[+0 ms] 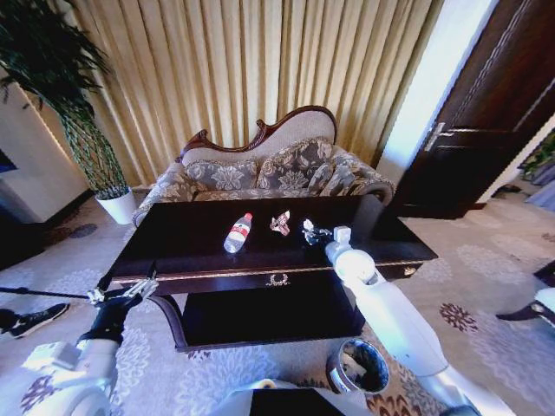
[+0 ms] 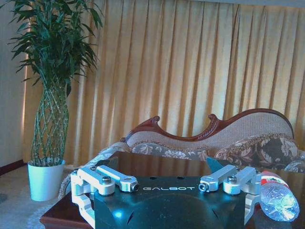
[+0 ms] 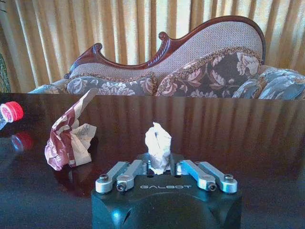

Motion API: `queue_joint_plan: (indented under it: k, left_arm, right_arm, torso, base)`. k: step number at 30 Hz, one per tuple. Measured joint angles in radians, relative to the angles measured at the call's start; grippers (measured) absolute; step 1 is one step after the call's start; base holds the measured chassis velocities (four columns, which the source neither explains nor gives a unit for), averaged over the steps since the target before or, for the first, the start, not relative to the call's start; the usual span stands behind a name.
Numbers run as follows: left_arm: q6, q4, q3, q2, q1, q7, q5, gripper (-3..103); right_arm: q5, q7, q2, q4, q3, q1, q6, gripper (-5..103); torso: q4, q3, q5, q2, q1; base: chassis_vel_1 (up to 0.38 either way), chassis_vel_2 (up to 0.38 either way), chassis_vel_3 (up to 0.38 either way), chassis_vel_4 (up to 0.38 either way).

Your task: Move to the front of the table and place the trash on the table into the trash bin.

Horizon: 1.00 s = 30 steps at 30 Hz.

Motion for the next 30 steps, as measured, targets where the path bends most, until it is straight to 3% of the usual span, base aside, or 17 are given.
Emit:
queue_joint_plan:
  k: [8,15,19,26,30]
  left_arm:
    - [-0.002,0.000,0.000,0.000,0.001,0.001,0.001,100]
    - [-0.002,0.000,0.003,0.002,-0.003,0.001,0.001,100]
    - [-0.002,0.000,0.001,0.016,-0.003,-0.004,0.001,100]
    - [-0.010,0.000,-0.005,0.028,0.004,-0.006,-0.007,100]
    - [-0.011,0.000,-0.011,0.041,0.003,-0.007,-0.021,100]
  right_arm:
    - [-0.001,0.000,0.003,0.002,0.012,-0.006,0.020,1]
    - [-0.012,-0.001,0.000,0.048,0.059,-0.036,0.141,0]
    - [-0.008,-0.001,-0.036,0.189,0.155,-0.171,0.212,0]
    - [-0.010,0.007,-0.060,0.312,0.241,-0.337,0.236,0]
    - [-0.010,0.005,-0.053,0.397,0.341,-0.469,0.251,0]
  torso:
    - [0.0000,0.000,0.0000,0.000,0.000]
    - [0.0003,0.000,0.0001,0.000,0.000]
    - [-0.0002,0.000,0.0001,0.000,0.000]
    - [-0.0001,0.000,-0.0001,0.000,0.000]
    - [0.0000,0.000,0.0001,0.000,0.000]
  base:
    - [0.000,0.000,0.000,0.000]
    - [0.000,0.000,0.000,0.000]
    - [0.000,0.000,0.000,0.000]
    - [0.000,0.000,0.000,0.000]
    - [0.000,0.000,0.000,0.000]
